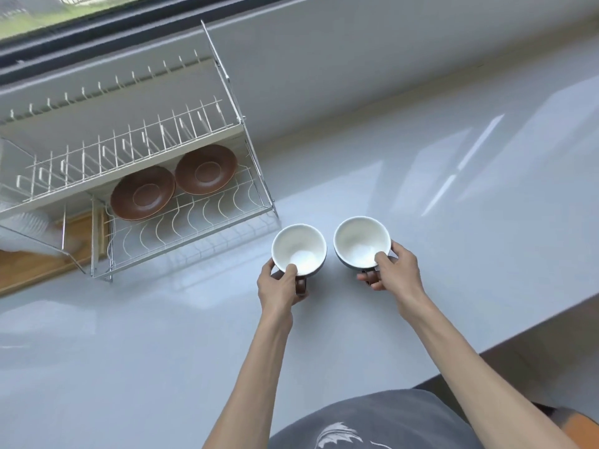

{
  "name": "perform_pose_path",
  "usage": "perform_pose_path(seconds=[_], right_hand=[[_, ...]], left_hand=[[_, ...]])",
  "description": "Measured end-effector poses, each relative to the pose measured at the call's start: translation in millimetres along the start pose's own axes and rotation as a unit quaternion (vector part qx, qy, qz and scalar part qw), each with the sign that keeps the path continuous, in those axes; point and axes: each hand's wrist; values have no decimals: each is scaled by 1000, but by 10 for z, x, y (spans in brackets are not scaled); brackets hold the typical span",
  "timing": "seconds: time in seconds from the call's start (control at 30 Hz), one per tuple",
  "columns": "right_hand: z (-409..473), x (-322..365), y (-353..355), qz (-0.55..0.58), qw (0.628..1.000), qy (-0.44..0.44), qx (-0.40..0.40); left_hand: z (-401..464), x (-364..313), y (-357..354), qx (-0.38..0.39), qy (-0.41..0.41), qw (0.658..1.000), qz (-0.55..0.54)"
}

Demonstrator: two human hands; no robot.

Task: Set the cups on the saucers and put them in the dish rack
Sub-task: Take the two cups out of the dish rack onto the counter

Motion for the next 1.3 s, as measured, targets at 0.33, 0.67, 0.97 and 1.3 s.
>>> perform_pose_path(seconds=[0.33,0.67,0.97,1.3], right_hand=[[417,13,228,26,999,-13,-23],[686,78,299,30,999,-15,-14],[766,66,323,32,999,-23,-12],[798,63,318,19,1000,-13,-9]], left_hand=[[166,92,-475,-20,11,1000,1],[254,125,-726,-24,29,999,-16],[319,153,-752,-36,33,999,-21],[343,182,-751,-37,21,999,-16]])
Point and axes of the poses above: each hand's wrist, its own z-axis towards the middle knuckle, its own y-axis out of the back of the hand, x = y × z, and after that the axes turned 14 degrees about -z, right-handed
